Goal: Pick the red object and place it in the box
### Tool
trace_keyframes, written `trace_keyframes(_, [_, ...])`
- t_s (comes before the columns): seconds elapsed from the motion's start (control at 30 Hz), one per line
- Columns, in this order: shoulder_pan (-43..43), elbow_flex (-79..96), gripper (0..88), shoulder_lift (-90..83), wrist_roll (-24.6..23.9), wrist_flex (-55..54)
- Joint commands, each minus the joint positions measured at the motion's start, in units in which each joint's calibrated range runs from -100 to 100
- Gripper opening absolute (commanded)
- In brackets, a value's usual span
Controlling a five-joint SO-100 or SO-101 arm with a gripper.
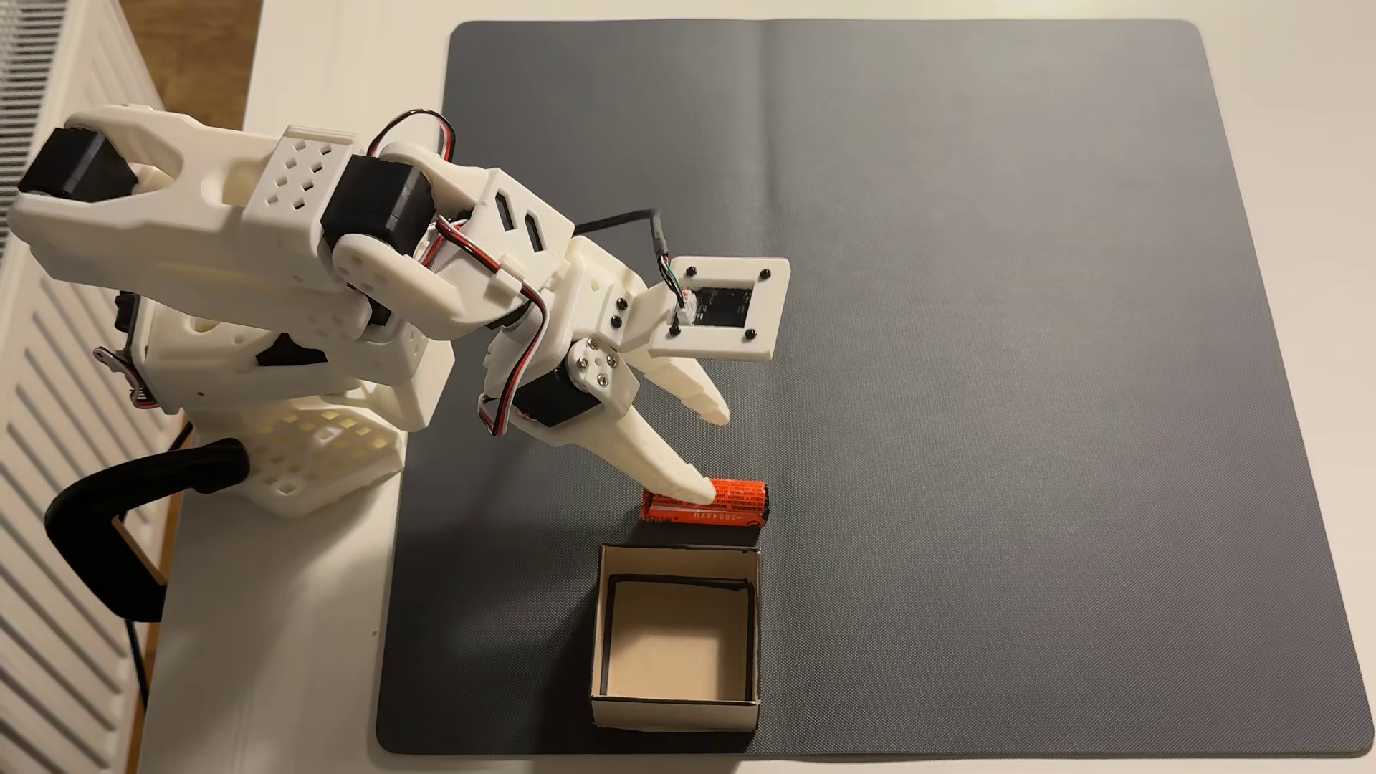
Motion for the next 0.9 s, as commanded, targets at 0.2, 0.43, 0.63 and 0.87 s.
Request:
trace_keyframes(0.2, [0.0,0.6,19.8,10.1,-0.1,-9.5])
trace_keyframes(0.43, [0.1,0.6,19.9,18.9,-0.1,-16.5])
trace_keyframes(0.63, [1.3,0.5,19.9,21.4,-0.1,-18.1])
trace_keyframes(0.87, [2.3,0.5,19.8,21.5,-0.1,-17.3])
